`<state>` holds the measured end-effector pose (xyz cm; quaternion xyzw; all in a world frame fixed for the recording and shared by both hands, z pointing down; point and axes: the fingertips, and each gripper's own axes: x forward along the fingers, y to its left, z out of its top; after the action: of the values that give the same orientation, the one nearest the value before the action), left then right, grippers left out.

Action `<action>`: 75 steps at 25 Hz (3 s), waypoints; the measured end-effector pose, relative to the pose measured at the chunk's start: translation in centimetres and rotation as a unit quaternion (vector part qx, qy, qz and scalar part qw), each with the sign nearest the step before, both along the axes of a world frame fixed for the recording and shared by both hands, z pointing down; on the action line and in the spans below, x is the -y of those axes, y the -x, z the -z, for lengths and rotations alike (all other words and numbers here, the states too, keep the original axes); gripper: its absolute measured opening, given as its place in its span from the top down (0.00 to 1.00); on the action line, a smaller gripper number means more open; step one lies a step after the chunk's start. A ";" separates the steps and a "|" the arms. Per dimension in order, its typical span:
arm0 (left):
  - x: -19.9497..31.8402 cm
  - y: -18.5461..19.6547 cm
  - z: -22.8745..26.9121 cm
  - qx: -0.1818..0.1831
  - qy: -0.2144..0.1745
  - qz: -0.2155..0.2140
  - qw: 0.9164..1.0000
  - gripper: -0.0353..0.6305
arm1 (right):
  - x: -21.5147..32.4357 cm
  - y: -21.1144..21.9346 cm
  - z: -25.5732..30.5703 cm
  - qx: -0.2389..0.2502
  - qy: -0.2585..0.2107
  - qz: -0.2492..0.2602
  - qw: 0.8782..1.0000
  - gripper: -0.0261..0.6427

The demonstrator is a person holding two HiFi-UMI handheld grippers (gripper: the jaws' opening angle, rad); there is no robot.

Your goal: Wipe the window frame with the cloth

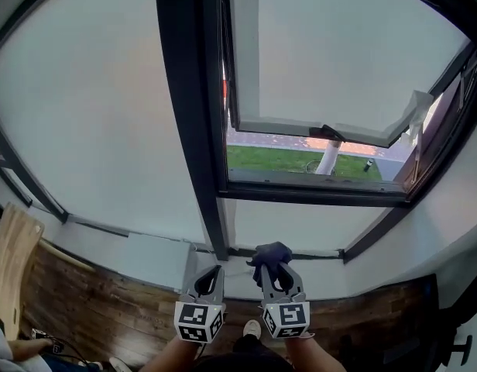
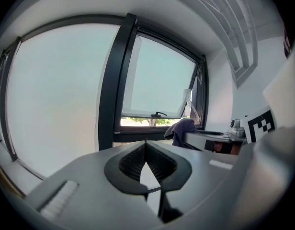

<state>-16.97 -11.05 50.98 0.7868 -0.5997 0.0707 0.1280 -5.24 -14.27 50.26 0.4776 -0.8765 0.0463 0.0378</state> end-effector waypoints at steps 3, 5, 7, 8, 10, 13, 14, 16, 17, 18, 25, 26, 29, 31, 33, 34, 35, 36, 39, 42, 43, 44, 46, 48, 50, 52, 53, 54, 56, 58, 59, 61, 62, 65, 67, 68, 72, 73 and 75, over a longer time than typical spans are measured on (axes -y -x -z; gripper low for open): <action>2.6 -0.6 0.6 0.007 0.001 0.007 1.000 0.94 | 2.5 -0.2 0.3 0.002 0.003 0.017 1.000 0.84; 3.7 -0.9 1.2 0.010 -0.003 0.009 1.000 0.94 | 3.9 -0.3 0.7 0.002 0.001 0.024 1.000 0.84; 4.5 -1.1 1.8 0.012 -0.006 0.011 1.000 0.94 | 5.2 -0.4 1.1 0.007 0.002 0.023 1.000 0.84; 4.7 -1.1 2.1 0.013 -0.008 0.012 1.000 0.94 | 5.7 -0.5 1.2 0.010 0.005 0.019 1.000 0.84; 4.9 -1.0 2.3 0.014 -0.009 0.015 1.000 0.94 | 6.6 -0.7 1.2 0.016 0.016 0.007 1.000 0.83; 5.5 -0.3 1.8 0.012 0.000 0.019 1.000 0.94 | 7.7 -0.1 1.0 0.012 0.021 0.006 1.000 0.83; 5.8 0.0 1.7 0.011 0.001 0.019 1.000 0.94 | 8.1 0.3 1.1 0.008 0.019 0.009 1.000 0.83; 6.8 0.6 1.9 0.011 -0.005 0.014 1.000 0.94 | 9.0 1.3 1.2 -0.001 0.012 0.017 1.000 0.83; 7.4 0.8 2.1 0.012 -0.010 0.009 1.000 0.94 | 9.5 1.9 1.1 -0.005 0.010 0.022 1.000 0.83; 8.1 1.1 2.3 0.014 -0.014 0.004 1.000 0.94 | 10.0 2.5 1.0 -0.008 0.008 0.025 1.000 0.83; 12.6 3.6 3.6 0.008 -0.044 -0.006 0.999 0.94 | 14.2 5.2 0.0 -0.023 0.008 0.007 1.000 0.83; 13.0 4.1 3.7 0.006 -0.044 -0.005 0.999 0.94 | 14.8 5.7 0.0 -0.025 0.008 0.007 1.000 0.83; 14.1 5.4 3.4 0.001 -0.044 -0.001 0.999 0.94 | 16.9 7.2 -0.2 -0.031 0.007 0.006 0.999 0.83; 15.0 6.2 3.2 0.000 -0.043 -0.001 0.999 0.94 | 18.3 8.2 -0.5 -0.038 0.006 0.006 0.999 0.83; 15.7 6.7 3.1 -0.001 -0.043 -0.003 0.999 0.94 | 19.5 9.1 -1.0 -0.045 0.010 0.008 0.999 0.83; 16.0 7.0 3.2 -0.001 -0.044 -0.004 0.999 0.94 | 20.1 9.5 -1.2 -0.049 0.012 0.009 0.999 0.83; 16.4 7.3 3.2 -0.001 -0.045 -0.004 0.999 0.94 | 20.6 10.0 -1.5 -0.054 0.013 0.012 0.998 0.83; 16.7 7.5 3.3 -0.001 -0.047 -0.005 0.999 0.94 | 21.1 10.5 -1.8 -0.058 0.013 0.013 0.998 0.83; 17.6 8.2 3.4 -0.001 -0.051 -0.007 0.999 0.94 | 22.4 11.7 -2.7 -0.075 0.018 0.012 0.997 0.83; 18.2 8.6 3.5 -0.002 -0.053 -0.011 0.999 0.94 | 23.9 12.5 -4.3 -0.098 0.031 0.010 0.995 0.83; 18.4 8.7 3.5 -0.003 -0.053 -0.012 0.999 0.94 | 24.4 12.8 -4.7 -0.104 0.035 0.010 0.994 0.83; 18.5 8.8 3.5 -0.003 -0.053 -0.013 0.999 0.94 | 24.8 13.0 -5.1 -0.108 0.037 0.011 0.993 0.83; 18.8 9.1 3.4 -0.004 -0.053 -0.014 0.999 0.94 | 25.5 13.6 -5.4 -0.115 0.038 0.015 0.993 0.83; 19.0 9.6 3.4 -0.005 -0.052 -0.014 0.999 0.94 | 26.0 14.2 -5.7 -0.125 0.042 0.018 0.991 0.83; 19.1 9.9 3.2 -0.005 -0.051 -0.015 0.999 0.94 | 26.6 14.8 -6.2 -0.138 0.048 0.021 0.989 0.83; 19.4 10.1 3.1 -0.004 -0.051 -0.019 0.999 0.94 | 27.3 15.1 -6.6 -0.161 0.043 0.023 0.986 0.83; 19.5 10.2 3.1 -0.003 -0.051 -0.021 0.998 0.94 | 27.5 15.2 -6.7 -0.171 0.036 0.023 0.984 0.83; 19.6 10.2 3.0 -0.002 -0.051 -0.023 0.998 0.94 | 27.5 15.2 -6.7 -0.178 0.030 0.021 0.983 0.83; 19.8 10.4 2.9 -0.002 -0.051 -0.027 0.998 0.94 | 27.5 15.2 -6.9 -0.185 0.022 0.018 0.982 0.84; 20.0 10.6 2.6 -0.001 -0.049 -0.030 0.998 0.94 | 27.4 15.2 -7.0 -0.191 0.018 0.017 0.981 0.84; 20.1 10.6 2.5 -0.001 -0.049 -0.032 0.998 0.94 | 27.5 15.3 -7.0 -0.192 0.018 0.018 0.981 0.84; 20.3 10.3 2.4 0.000 -0.050 -0.037 0.998 0.94 | 27.6 15.3 -7.1 -0.191 0.016 0.020 0.981 0.84; 20.3 10.2 2.4 0.000 -0.051 -0.039 0.998 0.94 | 27.5 15.3 -7.1 -0.190 0.015 0.020 0.981 0.84; 20.5 10.3 2.6 -0.004 -0.056 -0.037 0.998 0.94 | 27.2 15.3 -6.9 -0.181 0.012 0.019 0.983 0.84; 20.7 10.6 2.6 -0.010 -0.055 -0.032 0.998 0.94 | 27.2 15.0 -7.1 -0.183 0.007 0.017 0.983 0.84; 20.8 10.8 2.5 -0.013 -0.053 -0.031 0.998 0.94 | 27.2 14.8 -7.3 -0.187 0.005 0.016 0.982 0.84; 21.2 10.7 1.5 -0.028 -0.035 -0.036 0.998 0.94 | 27.4 14.2 -7.6 -0.194 0.007 0.003 0.981 0.84; 21.3 10.4 1.5 -0.028 -0.033 -0.039 0.998 0.94 | 27.5 13.9 -7.5 -0.191 0.010 -0.003 0.982 0.84; 21.4 9.7 1.6 -0.027 -0.032 -0.045 0.998 0.94 | 27.5 13.0 -7.6 -0.187 0.017 -0.006 0.982 0.84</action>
<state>-26.71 -32.47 49.43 0.8182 -0.5621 0.0358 0.1156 -18.21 -41.77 57.83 0.4820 -0.8505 -0.0284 0.2085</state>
